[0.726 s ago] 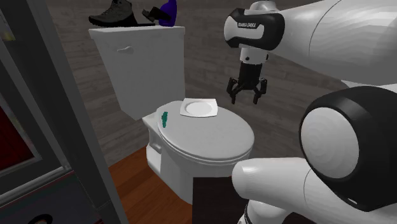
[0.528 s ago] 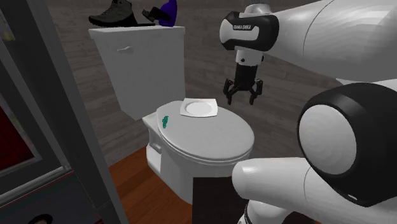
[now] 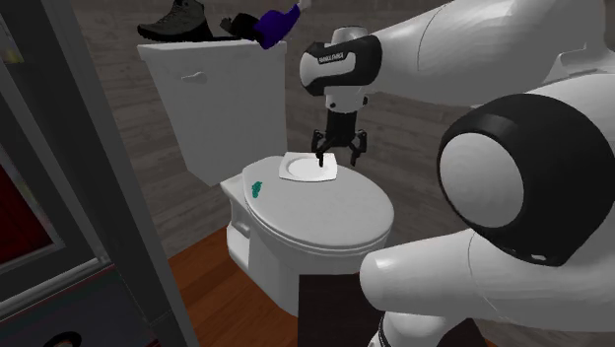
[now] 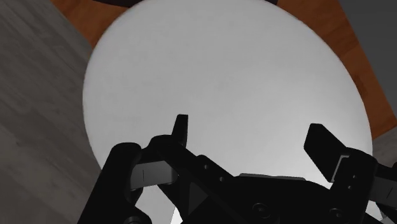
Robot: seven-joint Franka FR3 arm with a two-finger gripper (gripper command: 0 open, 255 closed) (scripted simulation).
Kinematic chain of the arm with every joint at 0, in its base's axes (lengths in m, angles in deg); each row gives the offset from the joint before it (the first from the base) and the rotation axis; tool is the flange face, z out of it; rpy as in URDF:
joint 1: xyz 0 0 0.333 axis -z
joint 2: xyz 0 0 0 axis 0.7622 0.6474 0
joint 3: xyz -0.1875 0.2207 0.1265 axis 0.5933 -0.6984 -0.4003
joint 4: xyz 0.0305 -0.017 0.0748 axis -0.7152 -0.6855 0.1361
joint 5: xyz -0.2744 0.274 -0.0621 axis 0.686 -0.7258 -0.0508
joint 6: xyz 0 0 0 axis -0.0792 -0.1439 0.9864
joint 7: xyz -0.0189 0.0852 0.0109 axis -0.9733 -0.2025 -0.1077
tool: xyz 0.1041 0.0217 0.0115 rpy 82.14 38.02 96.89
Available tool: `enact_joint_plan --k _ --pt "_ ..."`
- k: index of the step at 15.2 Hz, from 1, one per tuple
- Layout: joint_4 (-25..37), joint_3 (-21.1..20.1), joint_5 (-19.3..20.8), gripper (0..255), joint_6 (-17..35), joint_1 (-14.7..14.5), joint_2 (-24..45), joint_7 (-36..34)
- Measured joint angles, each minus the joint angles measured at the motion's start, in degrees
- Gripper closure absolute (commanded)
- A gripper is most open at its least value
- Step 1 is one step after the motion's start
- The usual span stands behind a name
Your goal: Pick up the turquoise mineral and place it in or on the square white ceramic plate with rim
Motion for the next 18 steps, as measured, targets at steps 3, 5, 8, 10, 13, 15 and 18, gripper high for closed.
enact_joint_plan --k 3,5,8,10,13,15,18 --pt "1.6 -3.2 -0.5 0 3.5 -0.5 4.2 -3.3" --pt "3.2 -5.6 -0.6 0 5.8 -0.9 7.4 -6.0" --pt "5.2 -8.8 0.2 0 10.1 -1.0 12.9 -9.6" --pt "7.6 -11.1 1.2 0 12.0 -1.1 16.9 -12.6" --pt "10.2 -14.0 3.6 0 15.6 -1.3 22.7 -17.0" --pt "13.2 -15.6 5.8 0 16.6 -1.5 26.7 -20.0" --pt "18.2 -17.9 10.4 0 18.5 -2.4 34.1 -25.4"
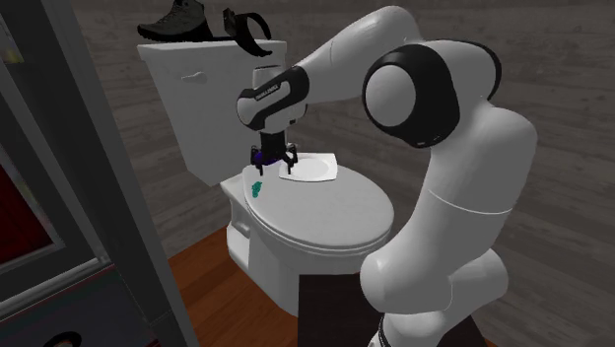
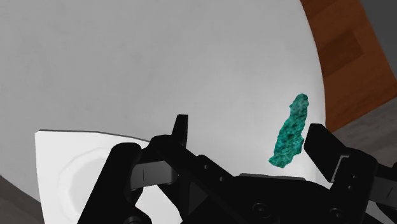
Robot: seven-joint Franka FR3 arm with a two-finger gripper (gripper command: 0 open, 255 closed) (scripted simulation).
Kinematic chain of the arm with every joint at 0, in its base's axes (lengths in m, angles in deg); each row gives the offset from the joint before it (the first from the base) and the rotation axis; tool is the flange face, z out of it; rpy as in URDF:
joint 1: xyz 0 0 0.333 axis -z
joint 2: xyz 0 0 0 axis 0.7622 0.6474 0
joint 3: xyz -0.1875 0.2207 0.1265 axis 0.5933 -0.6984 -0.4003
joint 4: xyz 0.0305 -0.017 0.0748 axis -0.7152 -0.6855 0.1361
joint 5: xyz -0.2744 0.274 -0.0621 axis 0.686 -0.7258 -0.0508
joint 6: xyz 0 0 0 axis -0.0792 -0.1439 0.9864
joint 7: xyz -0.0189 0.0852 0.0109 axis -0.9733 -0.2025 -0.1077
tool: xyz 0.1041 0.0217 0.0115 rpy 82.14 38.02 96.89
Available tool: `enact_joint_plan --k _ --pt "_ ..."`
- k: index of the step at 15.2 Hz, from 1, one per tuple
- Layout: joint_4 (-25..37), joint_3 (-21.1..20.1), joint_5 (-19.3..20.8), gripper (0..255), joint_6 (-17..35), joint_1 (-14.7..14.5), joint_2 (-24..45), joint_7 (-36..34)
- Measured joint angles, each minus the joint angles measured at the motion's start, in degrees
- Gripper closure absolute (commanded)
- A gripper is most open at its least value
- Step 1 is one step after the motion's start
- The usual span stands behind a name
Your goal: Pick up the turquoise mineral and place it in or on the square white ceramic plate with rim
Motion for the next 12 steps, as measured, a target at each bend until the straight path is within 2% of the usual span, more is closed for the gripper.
enact_joint_plan --k 4,7,12 --pt "7.2 -1.0 6.2 0 0.4 -2.2 8.7 -6.1" --pt "14.8 -0.9 12.0 0 0.2 -6.0 17.4 -11.7" --pt "16.9 -0.2 14.5 0 1.3 -7.6 21.2 -13.5"
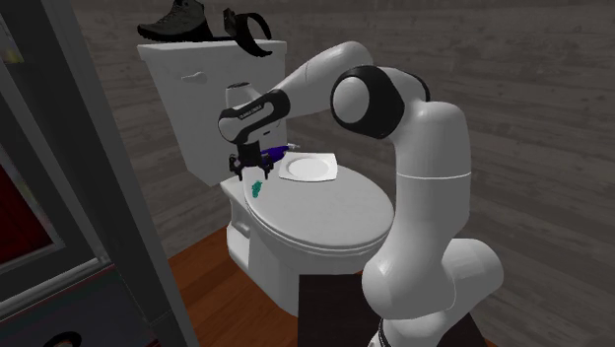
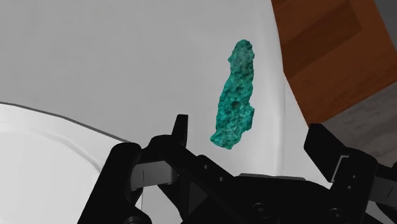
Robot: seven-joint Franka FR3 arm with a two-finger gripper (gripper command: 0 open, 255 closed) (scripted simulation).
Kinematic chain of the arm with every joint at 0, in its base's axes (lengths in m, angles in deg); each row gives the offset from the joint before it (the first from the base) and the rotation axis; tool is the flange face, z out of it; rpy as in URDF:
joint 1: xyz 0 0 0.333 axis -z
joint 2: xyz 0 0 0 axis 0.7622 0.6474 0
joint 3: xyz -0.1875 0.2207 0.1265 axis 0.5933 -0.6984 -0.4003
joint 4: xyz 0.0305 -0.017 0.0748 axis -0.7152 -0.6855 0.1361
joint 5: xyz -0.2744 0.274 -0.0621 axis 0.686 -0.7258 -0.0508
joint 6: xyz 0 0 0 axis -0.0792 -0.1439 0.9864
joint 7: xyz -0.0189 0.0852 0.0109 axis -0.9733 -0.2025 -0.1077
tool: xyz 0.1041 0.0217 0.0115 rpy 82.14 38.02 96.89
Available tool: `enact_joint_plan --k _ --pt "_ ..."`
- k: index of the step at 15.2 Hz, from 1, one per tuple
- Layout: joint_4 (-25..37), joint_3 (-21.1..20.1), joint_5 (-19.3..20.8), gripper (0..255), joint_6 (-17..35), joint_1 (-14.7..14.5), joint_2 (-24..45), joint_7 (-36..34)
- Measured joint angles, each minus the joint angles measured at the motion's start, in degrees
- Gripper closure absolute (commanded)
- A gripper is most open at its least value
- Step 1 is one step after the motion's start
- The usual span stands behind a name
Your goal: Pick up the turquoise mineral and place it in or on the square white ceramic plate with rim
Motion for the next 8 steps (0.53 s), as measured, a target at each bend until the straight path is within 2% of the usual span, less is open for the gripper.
enact_joint_plan --k 8 --pt "-1.6 0.6 1.1 0 2.9 -0.2 1.5 -0.7"
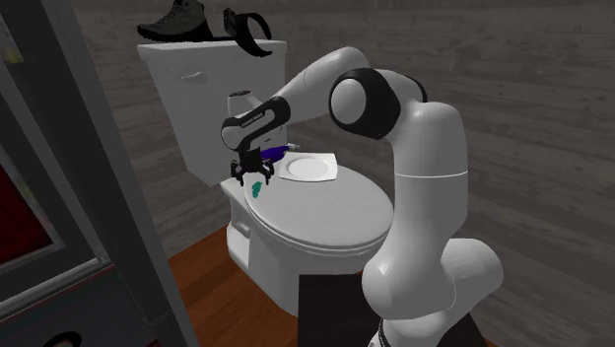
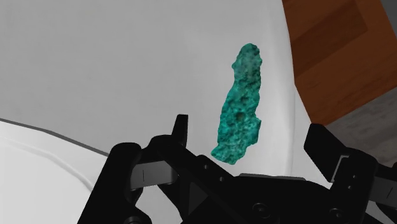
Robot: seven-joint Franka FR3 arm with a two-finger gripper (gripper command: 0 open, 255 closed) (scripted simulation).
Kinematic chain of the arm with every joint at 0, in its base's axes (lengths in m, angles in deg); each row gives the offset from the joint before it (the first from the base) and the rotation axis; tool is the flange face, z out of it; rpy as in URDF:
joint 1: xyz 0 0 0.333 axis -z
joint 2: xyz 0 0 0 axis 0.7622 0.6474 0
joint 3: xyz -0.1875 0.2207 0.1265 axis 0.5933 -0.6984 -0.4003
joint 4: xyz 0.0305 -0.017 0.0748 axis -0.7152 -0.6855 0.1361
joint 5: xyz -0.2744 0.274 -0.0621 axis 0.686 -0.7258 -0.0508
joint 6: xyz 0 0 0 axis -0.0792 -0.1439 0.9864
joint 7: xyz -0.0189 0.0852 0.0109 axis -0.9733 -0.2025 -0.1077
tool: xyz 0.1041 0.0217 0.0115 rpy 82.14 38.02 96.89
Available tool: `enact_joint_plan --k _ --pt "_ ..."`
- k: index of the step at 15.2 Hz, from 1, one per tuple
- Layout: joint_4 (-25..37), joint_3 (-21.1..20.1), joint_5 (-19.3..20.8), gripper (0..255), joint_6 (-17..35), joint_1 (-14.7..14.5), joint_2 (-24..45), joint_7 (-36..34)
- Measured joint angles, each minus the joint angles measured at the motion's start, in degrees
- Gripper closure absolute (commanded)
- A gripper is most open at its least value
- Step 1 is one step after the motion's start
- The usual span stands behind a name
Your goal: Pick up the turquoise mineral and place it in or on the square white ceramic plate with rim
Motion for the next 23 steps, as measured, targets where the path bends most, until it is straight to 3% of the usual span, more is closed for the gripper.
enact_joint_plan --k 2,3,12,13,18,23 --pt "0.0 0.0 0.0 0 0.0 0.0 0.0 0.0" --pt "0.0 0.0 0.0 255 0.0 0.0 0.0 0.0" --pt "0.0 0.0 0.0 255 0.0 0.0 0.0 0.0" --pt "0.0 0.0 0.0 0 0.0 0.0 0.0 0.0" --pt "-0.6 -0.7 -1.4 0 -3.4 -0.3 -2.7 -1.5" --pt "-2.2 -0.2 -0.5 0 -1.1 -0.5 -1.6 -2.4"
